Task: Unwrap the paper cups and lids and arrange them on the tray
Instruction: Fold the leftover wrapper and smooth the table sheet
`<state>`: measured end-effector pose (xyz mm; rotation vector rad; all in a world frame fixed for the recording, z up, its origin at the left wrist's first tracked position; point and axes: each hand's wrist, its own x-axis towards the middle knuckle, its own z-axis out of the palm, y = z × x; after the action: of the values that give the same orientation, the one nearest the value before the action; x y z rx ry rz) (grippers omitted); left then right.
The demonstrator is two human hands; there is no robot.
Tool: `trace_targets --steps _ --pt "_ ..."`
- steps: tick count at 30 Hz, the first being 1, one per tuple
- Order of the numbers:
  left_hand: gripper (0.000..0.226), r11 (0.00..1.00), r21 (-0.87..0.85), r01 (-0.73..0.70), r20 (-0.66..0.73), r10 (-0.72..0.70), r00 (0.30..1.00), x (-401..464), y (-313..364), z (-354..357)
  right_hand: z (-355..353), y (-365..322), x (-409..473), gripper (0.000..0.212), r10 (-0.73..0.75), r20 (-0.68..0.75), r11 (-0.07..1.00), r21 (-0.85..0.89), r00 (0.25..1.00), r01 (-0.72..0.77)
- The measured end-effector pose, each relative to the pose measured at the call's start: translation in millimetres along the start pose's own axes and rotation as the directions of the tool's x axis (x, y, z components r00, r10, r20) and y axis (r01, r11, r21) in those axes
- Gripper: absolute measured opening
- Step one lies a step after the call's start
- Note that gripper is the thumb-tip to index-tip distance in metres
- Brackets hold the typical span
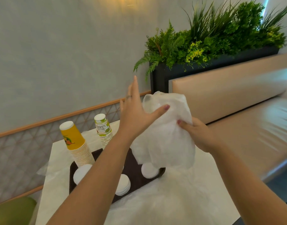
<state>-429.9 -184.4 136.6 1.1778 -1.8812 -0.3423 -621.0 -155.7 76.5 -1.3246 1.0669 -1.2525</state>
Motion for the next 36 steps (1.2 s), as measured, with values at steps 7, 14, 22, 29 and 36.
trace_targets --steps 7,14,22,29,36 --pt "0.124 0.698 -0.526 0.486 0.474 -0.235 0.849 -9.9 -50.2 18.8 0.2 -5.4 -0.4 0.022 0.054 0.005 0.982 0.184 0.999 -0.054" --pt "0.024 0.431 -0.624 0.651 0.65 -0.175 0.739 -20.7 -49.1 28.2 1.6 -8.5 -6.0 0.022 0.08 0.032 0.975 0.204 0.996 -0.085" --pt "0.031 0.384 -0.684 0.62 0.615 -0.154 0.774 -20.7 -44.0 23.1 1.4 -9.3 -13.5 0.022 0.063 0.002 0.984 0.164 0.998 -0.062" --pt "0.042 0.19 -0.749 0.634 0.616 -0.153 0.773 -28.7 -42.5 25.6 9.9 -19.3 -25.5 0.038 -0.068 -0.047 0.975 0.208 0.997 0.076" --pt "0.04 0.298 -0.762 0.575 0.523 -0.24 0.818 -36.7 -39.8 20.4 2.2 -16.4 -36.1 0.047 0.064 -0.032 0.946 0.319 0.997 -0.05"
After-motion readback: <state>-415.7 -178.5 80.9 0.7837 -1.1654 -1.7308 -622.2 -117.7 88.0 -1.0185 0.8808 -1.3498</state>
